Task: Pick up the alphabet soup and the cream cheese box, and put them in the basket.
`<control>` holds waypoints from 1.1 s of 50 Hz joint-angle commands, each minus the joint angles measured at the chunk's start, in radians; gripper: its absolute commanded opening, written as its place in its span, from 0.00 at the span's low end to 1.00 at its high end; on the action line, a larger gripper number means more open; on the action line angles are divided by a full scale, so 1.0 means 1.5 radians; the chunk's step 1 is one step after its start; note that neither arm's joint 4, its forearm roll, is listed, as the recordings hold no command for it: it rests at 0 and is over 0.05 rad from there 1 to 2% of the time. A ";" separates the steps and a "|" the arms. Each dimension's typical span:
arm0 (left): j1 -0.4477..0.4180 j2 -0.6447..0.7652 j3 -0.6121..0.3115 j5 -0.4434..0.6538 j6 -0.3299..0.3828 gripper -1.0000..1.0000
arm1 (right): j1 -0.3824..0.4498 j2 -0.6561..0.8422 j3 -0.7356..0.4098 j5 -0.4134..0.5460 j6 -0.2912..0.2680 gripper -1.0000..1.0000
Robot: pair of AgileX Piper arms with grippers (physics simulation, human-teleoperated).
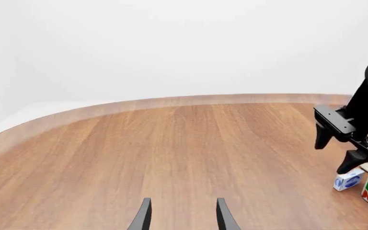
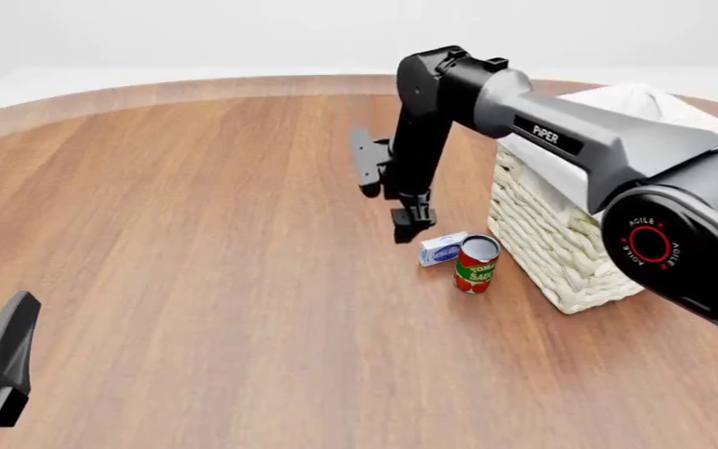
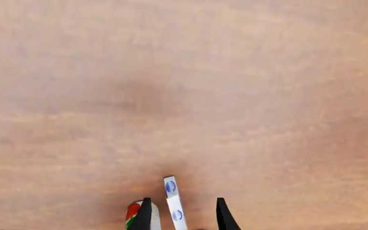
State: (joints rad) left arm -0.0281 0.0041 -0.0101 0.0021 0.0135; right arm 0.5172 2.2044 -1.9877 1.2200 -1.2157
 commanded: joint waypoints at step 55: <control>0.000 0.000 0.001 -0.001 0.000 1.00 | -0.023 0.046 0.039 0.000 0.016 1.00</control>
State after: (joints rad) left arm -0.0281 0.0050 -0.0091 0.0002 0.0135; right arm 0.4810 2.2766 -1.9467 1.2200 -1.1944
